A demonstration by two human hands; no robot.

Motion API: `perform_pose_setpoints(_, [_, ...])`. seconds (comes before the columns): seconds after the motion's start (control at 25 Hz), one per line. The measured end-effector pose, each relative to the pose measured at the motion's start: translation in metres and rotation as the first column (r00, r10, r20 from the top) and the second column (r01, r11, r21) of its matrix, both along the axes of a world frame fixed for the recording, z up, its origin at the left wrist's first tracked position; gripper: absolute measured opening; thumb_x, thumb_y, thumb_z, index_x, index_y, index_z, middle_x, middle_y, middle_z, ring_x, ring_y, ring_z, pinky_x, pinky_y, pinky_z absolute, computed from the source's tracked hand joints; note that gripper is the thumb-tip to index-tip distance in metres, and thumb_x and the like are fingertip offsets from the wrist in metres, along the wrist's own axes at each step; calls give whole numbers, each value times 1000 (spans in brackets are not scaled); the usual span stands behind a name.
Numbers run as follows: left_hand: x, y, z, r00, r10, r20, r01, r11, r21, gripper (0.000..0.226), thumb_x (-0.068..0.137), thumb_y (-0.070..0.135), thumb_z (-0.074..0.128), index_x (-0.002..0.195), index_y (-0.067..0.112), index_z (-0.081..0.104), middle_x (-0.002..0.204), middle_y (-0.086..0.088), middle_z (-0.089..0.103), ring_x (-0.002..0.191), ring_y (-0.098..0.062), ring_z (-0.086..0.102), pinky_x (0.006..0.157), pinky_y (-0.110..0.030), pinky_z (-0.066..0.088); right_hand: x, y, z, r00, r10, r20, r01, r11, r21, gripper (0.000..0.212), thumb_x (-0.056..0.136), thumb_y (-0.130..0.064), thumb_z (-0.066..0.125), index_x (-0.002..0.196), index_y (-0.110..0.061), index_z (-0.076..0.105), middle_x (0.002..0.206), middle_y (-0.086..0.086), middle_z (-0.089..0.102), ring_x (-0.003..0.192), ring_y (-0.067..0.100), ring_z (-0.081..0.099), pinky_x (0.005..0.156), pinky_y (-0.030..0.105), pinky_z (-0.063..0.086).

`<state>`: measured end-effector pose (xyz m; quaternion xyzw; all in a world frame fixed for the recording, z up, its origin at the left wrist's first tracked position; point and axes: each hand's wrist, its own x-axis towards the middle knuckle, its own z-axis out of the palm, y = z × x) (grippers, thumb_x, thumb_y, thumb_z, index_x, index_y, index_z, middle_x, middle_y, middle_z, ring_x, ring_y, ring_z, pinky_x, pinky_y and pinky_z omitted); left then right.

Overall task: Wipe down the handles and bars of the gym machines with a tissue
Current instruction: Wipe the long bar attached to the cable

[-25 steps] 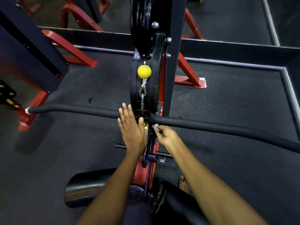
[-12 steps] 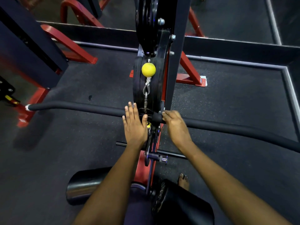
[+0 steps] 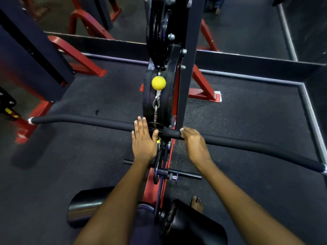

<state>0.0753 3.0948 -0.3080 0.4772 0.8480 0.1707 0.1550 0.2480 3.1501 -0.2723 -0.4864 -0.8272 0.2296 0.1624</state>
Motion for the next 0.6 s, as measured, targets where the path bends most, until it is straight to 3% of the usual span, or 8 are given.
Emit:
perform_pose_setpoints(0.08, [6,-4,8,999,34,36,-33,999,-22,68,101,47,23,154,14,-4,162,-1,-9,148,-17,-11,121,-41,4,35,6,7,991,-129,37,129,992,-4,23,93,-3,46,106,-10,64,107,7,62,103,20,54,84,23,38])
perform_pose_setpoints(0.16, [16,-10,23,996,74,58,-73,997,-29,68,102,44,27,154,12,-4,162,-3,-6,149,-19,-6,121,-41,8,50,7,23,967,-248,64,251,967,-38,22,89,5,46,96,-9,62,93,4,56,88,17,53,69,21,32])
perform_pose_setpoints(0.28, [37,-22,55,994,109,19,-109,994,30,69,102,35,37,154,8,0,162,-7,2,149,-20,4,120,-36,13,38,3,55,947,-316,57,321,934,-156,24,93,1,43,113,-1,56,103,3,49,88,17,49,73,24,36])
perform_pose_setpoints(0.4, [52,-35,95,997,48,-54,-44,997,65,64,100,29,41,153,8,12,160,-8,16,147,-20,16,118,-34,18,34,-10,91,958,-279,64,286,941,-181,21,90,-7,53,108,0,60,111,10,49,100,28,56,80,29,43])
perform_pose_setpoints(0.52, [67,-56,137,994,9,-112,-9,1000,0,46,100,29,40,144,14,37,141,-6,50,128,-21,47,106,-31,32,42,-31,130,951,-297,87,304,949,-82,22,89,-21,57,107,-9,61,112,7,48,109,25,47,80,34,44])
perform_pose_setpoints(0.6, [80,-77,169,980,-22,-199,18,1000,-24,39,100,29,39,136,17,45,127,-4,60,117,-22,55,98,-31,36,50,-53,156,954,-295,52,297,954,-33,25,89,-26,57,109,-11,61,115,7,47,113,24,42,85,35,43])
